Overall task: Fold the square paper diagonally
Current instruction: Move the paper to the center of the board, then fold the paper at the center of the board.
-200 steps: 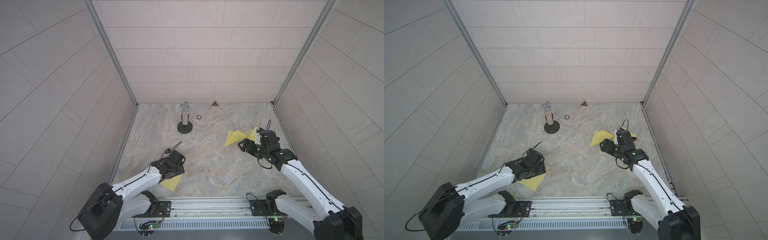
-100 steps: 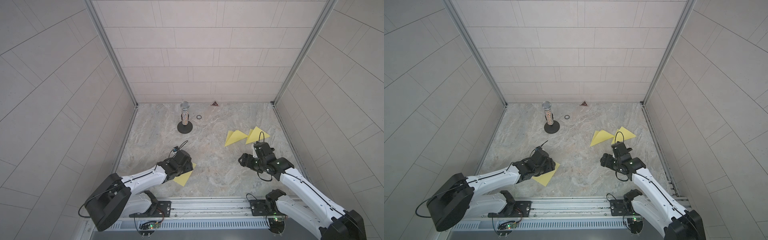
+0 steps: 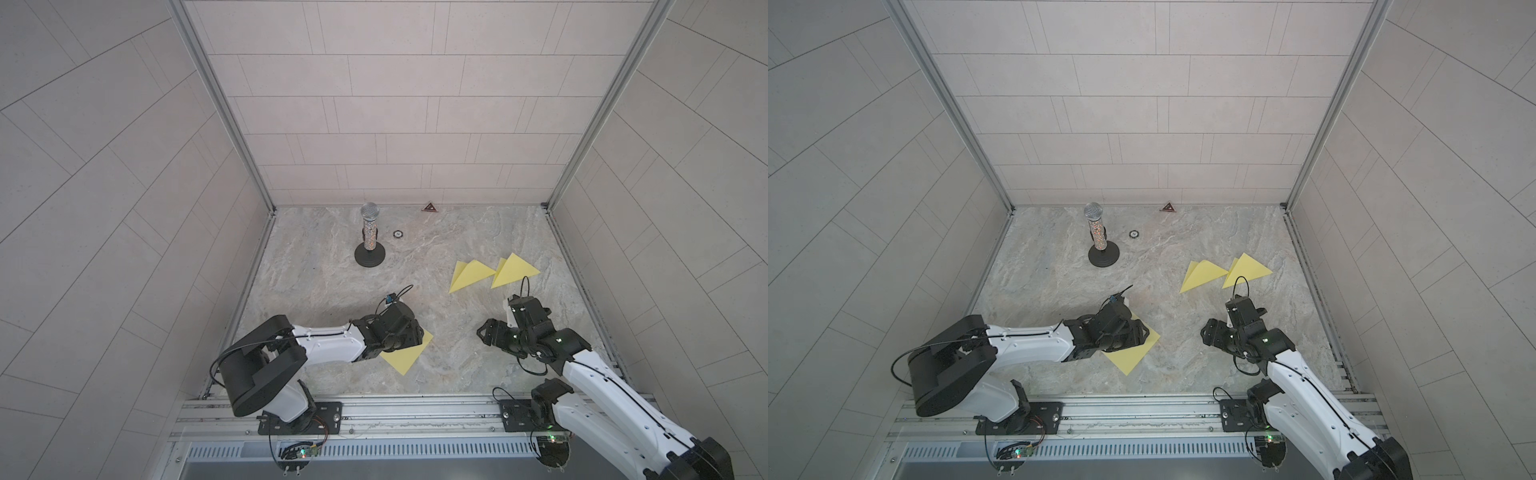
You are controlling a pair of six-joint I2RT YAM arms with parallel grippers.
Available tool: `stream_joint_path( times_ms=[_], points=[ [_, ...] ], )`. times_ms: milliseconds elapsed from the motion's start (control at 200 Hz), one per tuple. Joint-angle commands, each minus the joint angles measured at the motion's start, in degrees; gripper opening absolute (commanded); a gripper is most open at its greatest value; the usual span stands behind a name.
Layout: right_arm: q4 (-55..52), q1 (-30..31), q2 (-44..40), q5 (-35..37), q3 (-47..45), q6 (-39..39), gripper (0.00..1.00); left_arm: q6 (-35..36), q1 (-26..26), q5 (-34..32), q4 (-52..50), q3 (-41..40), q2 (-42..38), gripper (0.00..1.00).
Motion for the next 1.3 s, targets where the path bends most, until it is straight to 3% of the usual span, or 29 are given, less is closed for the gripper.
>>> stream_joint_path(
  times_ms=[0,115,220,305,520,700,1296],
  points=[
    [1.0,0.8,0.5,-1.9,0.0,0.6,0.8,2.0,-0.1,-1.2,-7.1,0.4,-3.3,0.64],
    [3.0,3.1,1.7,-1.6,0.4,1.9,0.78,3.3,0.2,-4.9,-12.3,-0.4,-9.0,0.56],
    [6.6,6.5,4.0,-1.6,0.6,4.3,0.73,3.5,2.0,-6.0,-14.6,-2.7,-12.7,0.38],
    [9.4,10.6,6.7,-0.2,1.2,6.4,0.69,3.9,4.4,-5.3,-15.0,-5.0,-14.9,0.3],
    [18.1,19.0,15.8,2.3,2.5,11.0,0.59,5.6,7.3,-4.3,-14.5,-7.8,-16.4,0.29],
    [19.3,23.5,23.5,3.6,6.7,10.8,0.57,6.8,7.5,-2.1,-12.8,-7.2,-13.4,0.29],
    [27.9,29.8,40.3,2.9,10.5,15.1,0.5,6.6,7.5,-3.2,-11.9,-11.3,-12.4,0.23]
  ],
)
